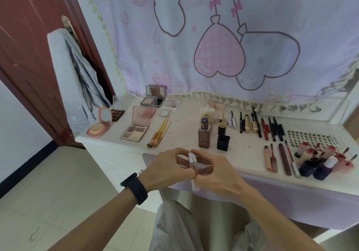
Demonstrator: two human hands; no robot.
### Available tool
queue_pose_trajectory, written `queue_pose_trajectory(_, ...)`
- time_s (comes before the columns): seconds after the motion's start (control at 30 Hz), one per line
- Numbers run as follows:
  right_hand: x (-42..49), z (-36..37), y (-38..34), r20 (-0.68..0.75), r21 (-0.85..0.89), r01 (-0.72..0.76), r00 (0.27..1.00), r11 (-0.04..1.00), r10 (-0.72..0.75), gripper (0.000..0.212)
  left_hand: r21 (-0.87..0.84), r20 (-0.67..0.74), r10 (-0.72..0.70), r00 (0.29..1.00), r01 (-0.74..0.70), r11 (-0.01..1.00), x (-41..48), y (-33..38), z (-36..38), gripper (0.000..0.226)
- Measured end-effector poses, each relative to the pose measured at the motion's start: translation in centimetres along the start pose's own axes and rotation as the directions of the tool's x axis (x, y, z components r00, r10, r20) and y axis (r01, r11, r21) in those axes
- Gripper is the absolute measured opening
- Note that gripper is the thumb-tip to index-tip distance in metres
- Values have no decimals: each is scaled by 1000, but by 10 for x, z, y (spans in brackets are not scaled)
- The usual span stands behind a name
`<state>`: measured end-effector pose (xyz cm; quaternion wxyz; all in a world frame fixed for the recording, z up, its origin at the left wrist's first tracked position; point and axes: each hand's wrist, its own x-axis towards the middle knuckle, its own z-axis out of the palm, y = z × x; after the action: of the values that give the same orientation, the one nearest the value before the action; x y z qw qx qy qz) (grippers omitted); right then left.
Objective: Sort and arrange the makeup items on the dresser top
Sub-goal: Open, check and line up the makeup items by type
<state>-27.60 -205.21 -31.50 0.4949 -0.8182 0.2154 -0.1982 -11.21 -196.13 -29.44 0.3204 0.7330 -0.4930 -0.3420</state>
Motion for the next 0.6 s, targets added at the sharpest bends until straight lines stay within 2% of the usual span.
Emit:
queue_pose_trajectory(0.17, 1, 2, -2, -2, -4, 36, 999, 999, -36, 66, -19, -2, -28, 1000, 28, 999, 0, -1, -2, 55)
queue_pose_trajectory(0.27, 4, 2, 1, -30, 94, 20, 999, 995, -17, 63, -63, -23, -48, 999, 46, 997, 0, -2, -7, 65)
queue_pose_trajectory(0.5, 8, 3, 4, 106, 253, -76, 993, 965, 51, 70, -126, 100, -38, 994, 50, 991, -7, -1, -21, 65)
queue_pose_trajectory(0.6, 10, 2, 3, 151, 328, -118, 986, 937, 71, 68, -128, 62, -9, 998, 17, 992, -8, -2, -26, 58)
